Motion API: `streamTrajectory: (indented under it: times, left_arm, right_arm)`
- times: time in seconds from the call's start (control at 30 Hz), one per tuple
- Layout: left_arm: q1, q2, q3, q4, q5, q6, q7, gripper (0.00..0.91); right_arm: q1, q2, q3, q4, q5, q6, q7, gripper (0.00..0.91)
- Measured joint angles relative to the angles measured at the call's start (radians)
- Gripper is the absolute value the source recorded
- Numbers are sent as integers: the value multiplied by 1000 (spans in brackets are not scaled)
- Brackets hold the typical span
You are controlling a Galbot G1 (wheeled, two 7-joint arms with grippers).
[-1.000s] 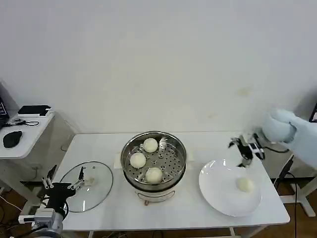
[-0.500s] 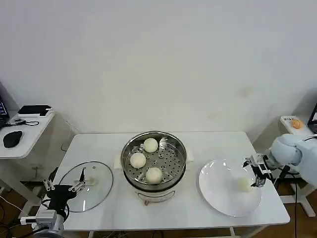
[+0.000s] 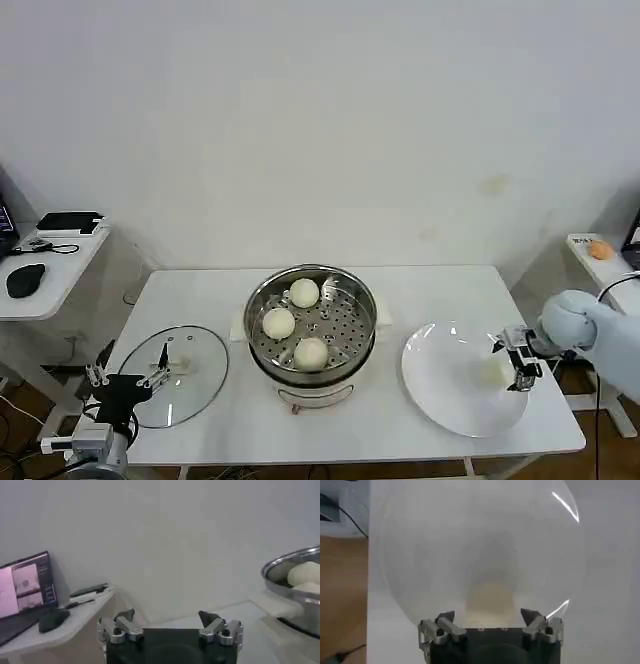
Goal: Take steamed baozi put them in steamer then cover it.
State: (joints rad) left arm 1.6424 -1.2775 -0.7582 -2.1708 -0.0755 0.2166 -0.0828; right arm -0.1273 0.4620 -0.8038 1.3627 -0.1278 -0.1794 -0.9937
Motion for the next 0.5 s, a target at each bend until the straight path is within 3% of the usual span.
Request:
streamTrajectory:
  times: [0.2,0.5]
  left_arm:
    - [-1,-2,0,4,0,0,0,907]
    - [-1,-2,-3,3,0,0,0,907]
  right_arm:
    - [-23,20,16,-25,-9,-16,13,786]
    - [-35,29,26,-34,-12,-31,10,715]
